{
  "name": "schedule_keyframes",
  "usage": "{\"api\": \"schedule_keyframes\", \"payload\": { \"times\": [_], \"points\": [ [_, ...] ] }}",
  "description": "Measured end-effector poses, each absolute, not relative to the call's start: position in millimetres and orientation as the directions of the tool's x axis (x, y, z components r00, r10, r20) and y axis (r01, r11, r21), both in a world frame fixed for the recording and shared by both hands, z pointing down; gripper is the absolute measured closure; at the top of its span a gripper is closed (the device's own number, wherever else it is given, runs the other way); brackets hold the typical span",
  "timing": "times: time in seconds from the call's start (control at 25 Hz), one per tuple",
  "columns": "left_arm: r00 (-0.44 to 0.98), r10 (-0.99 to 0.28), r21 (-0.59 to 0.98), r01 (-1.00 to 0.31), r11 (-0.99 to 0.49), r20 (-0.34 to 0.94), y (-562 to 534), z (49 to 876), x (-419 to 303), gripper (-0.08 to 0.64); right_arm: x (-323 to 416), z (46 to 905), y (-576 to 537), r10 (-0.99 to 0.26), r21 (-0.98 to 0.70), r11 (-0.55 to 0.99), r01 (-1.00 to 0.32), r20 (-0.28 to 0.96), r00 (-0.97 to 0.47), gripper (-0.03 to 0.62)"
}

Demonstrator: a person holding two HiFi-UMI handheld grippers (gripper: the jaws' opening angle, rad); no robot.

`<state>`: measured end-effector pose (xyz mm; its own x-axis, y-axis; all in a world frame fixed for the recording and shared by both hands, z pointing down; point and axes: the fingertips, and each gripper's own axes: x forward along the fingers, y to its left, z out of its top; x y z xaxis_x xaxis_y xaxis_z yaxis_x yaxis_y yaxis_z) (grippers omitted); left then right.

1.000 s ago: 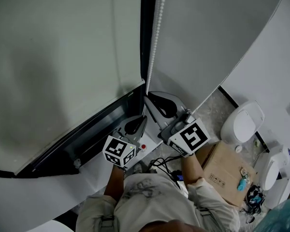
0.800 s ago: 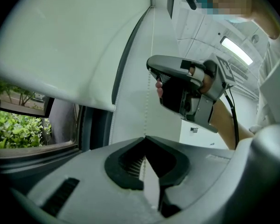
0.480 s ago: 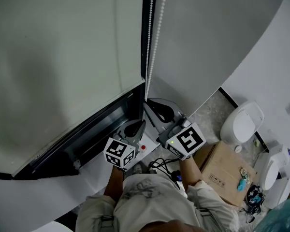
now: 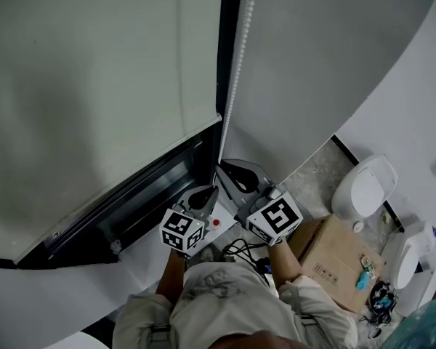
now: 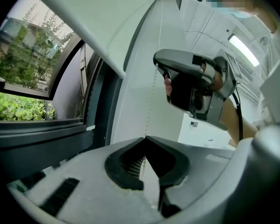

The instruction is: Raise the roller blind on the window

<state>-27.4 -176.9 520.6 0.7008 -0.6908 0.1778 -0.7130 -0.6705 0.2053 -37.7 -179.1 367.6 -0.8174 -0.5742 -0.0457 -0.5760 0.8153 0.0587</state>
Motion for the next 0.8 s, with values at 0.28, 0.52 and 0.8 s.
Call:
{"api": "schedule_keyframes", "payload": {
  "times": [0.28,0.52,0.8],
  "points": [
    [0.699,-0.688,0.212,-0.715,-0.666,0.195,-175.2,539.3,-28.9,0.546,-36.6,385.9,-174.6,-0.577,0.044,0.816,-0.577,-0.02,-0.817,0.571],
    [0.699,-0.682,0.227,-0.715,-0.662,0.214,-172.3,554.9,-28.0,0.546,-35.0,401.3,-170.9,-0.581,0.029,0.814,-0.58,0.004,-0.814,0.572],
    [0.696,-0.676,0.233,-0.718,-0.656,0.242,-168.3,575.6,-26.2,0.546,-33.3,421.6,-166.5,-0.59,0.019,0.807,-0.59,0.036,-0.806,0.571]
  ]
}}
